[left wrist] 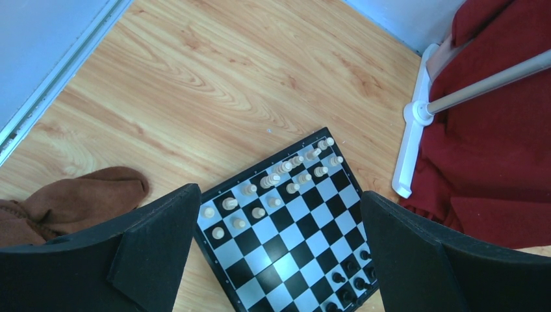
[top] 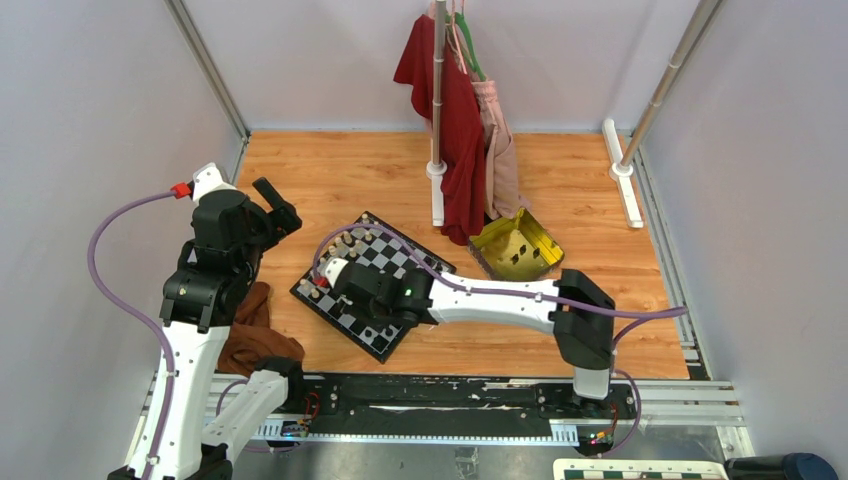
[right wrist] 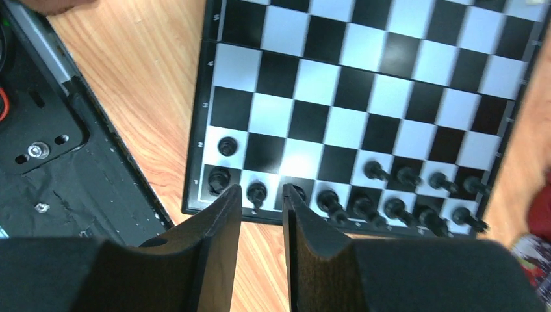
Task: Set up the chess pieces on the board
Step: Place the chess piece on the chessboard, then pick up the chess piece from the storage box.
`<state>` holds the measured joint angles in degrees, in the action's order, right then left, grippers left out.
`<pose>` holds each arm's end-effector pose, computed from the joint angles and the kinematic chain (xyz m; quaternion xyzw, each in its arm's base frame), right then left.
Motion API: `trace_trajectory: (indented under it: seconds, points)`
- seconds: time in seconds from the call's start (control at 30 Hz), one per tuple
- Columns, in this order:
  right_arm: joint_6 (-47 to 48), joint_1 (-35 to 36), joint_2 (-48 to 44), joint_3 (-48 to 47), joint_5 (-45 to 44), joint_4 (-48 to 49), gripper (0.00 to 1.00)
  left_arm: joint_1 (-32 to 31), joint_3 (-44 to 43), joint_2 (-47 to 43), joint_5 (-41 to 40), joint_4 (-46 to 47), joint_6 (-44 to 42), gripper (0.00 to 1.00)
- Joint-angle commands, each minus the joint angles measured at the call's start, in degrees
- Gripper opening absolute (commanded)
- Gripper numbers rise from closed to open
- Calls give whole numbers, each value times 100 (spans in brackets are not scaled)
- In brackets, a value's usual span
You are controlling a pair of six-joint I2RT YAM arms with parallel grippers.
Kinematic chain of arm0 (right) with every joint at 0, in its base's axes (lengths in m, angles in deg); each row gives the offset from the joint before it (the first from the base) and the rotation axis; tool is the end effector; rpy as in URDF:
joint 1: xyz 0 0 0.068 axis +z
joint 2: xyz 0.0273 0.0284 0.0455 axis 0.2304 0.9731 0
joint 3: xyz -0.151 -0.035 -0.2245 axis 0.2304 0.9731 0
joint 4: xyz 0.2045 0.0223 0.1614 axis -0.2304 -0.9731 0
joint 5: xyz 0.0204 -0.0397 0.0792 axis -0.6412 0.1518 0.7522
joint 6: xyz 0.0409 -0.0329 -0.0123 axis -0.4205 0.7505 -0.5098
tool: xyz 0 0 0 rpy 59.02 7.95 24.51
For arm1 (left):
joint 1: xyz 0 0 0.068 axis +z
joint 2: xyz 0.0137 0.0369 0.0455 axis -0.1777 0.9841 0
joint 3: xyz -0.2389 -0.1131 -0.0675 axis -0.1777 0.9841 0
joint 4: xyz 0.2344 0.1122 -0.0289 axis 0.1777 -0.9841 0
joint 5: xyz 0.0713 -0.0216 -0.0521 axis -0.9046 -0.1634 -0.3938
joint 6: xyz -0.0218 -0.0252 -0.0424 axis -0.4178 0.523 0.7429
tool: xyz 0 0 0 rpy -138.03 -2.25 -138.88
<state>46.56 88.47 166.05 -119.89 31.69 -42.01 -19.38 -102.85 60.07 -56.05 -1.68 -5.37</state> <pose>0.1138 0.4105 0.2569 -0.5124 0.7744 0.1888 0.3196 0.1347 -0.0095 0.4033 -0.2697 0.7944 -0.0562 0.5412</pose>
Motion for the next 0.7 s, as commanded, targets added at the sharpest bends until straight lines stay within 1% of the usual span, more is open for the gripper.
trace_trajectory:
  seconds: [0.0,0.03,0.1,0.23,0.4,0.47,0.67]
  points:
    - [-221,-143,-643,228,-907,-325,34,45,-9,31,-6,108,-68,100]
    - [-298,-196,-821,318,-1176,-347,38,45,-14,51,9,127,-66,100]
    - [-500,-339,-1097,474,-1550,-404,41,45,-4,79,38,150,-71,100]
    - [-1099,-949,-1700,949,-2219,-504,43,45,48,123,78,222,-82,100]
    - [-1559,-2187,-2230,1574,-2380,-499,47,45,193,132,115,299,-39,100]
    - [-1647,-2583,-2255,1718,-2425,-501,50,45,277,123,146,343,-4,100]
    - [-1990,-3473,-2143,2047,-2433,-432,51,45,330,134,130,367,-67,100]
